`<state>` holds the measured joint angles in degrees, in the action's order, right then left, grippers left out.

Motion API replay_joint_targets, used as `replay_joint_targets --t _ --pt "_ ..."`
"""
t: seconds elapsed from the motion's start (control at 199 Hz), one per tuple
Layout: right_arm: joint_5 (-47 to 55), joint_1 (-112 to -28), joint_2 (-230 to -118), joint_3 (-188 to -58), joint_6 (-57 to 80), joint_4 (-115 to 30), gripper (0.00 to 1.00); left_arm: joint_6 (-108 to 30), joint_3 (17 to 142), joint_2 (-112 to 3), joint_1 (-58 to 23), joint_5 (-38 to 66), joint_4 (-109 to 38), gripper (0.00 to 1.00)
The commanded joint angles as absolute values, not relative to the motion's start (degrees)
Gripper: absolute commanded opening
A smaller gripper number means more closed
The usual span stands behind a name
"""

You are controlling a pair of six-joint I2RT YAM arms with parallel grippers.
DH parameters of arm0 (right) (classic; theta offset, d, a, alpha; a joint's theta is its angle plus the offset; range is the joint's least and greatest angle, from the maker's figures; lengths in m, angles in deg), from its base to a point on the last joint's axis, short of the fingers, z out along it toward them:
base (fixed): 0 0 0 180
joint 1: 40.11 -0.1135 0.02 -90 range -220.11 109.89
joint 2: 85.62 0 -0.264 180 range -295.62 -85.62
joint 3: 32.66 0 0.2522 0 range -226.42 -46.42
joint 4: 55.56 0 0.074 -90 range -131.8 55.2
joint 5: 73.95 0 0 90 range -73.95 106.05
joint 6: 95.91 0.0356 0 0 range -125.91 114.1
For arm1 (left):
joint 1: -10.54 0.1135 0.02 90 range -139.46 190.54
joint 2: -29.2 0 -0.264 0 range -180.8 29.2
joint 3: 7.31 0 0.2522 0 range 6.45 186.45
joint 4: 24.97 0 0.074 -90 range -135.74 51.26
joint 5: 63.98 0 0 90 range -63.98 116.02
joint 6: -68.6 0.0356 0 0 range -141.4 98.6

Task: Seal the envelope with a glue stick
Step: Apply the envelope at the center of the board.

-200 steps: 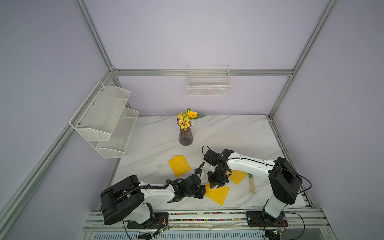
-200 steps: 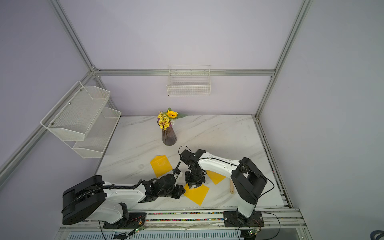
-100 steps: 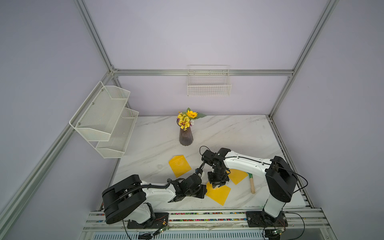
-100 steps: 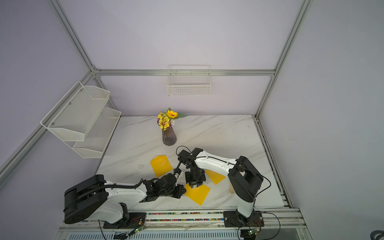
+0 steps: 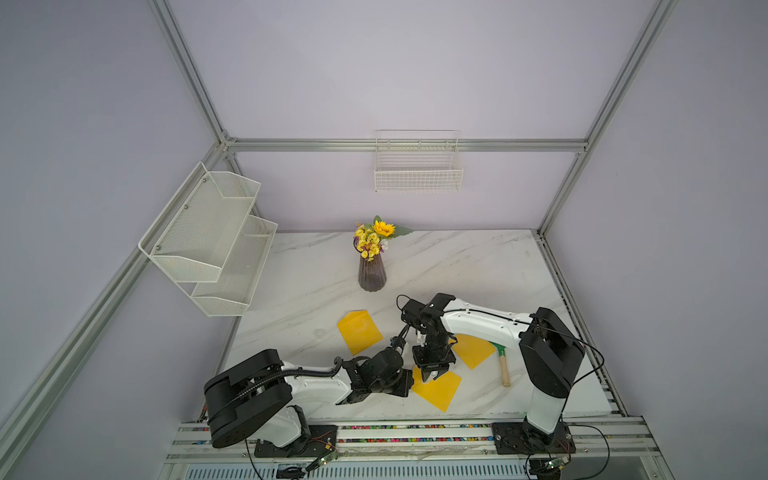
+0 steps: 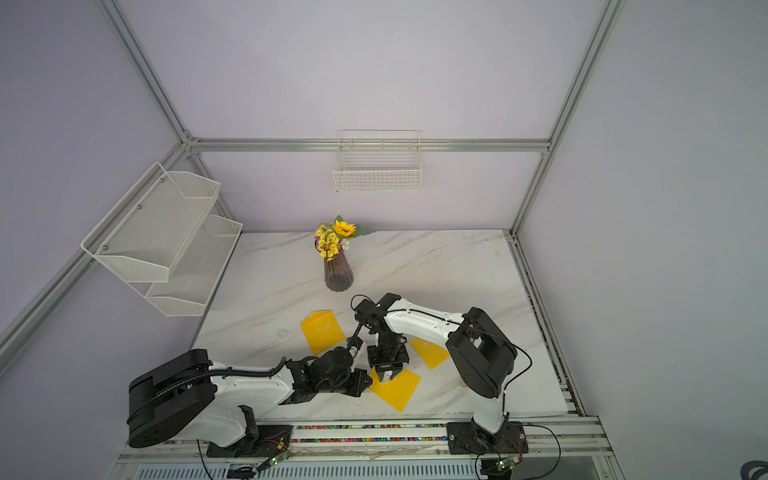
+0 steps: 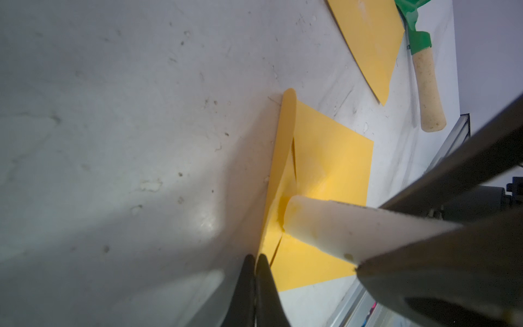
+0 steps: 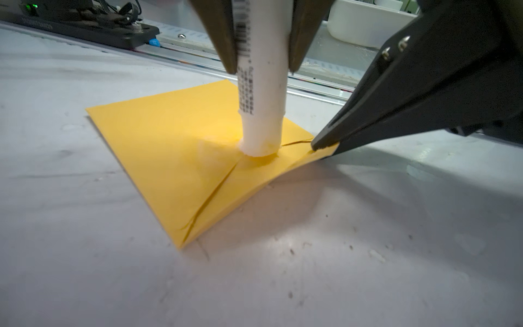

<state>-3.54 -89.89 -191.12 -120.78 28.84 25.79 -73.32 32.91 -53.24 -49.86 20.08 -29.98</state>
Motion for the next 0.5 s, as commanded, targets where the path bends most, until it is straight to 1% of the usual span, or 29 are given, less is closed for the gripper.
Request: replay_joint_targets --t 0.0,0.15,0.281,0.351,0.496 --pt "-4.2 -90.5 -194.1 -120.4 27.4 26.0 0.0 -74.0 32.5 -52.5 -49.8 20.6 -30.1 0.04" --pt "12.2 -90.5 -195.6 -124.2 30.5 33.8 0.0 -74.0 32.1 -52.3 -49.8 20.5 -29.9 0.04" --pt "17.9 -90.4 -196.8 -126.0 31.3 36.5 0.0 -74.0 31.6 -52.3 -49.8 20.6 -29.6 0.04" --pt "15.1 -90.5 -197.1 -125.9 30.7 34.9 0.0 -74.0 31.5 -52.3 -49.8 20.7 -29.3 0.04" --pt "-1.3 -90.5 -195.5 -122.5 29.8 23.7 0.0 -74.0 31.5 -52.3 -49.8 20.6 -29.2 0.04"
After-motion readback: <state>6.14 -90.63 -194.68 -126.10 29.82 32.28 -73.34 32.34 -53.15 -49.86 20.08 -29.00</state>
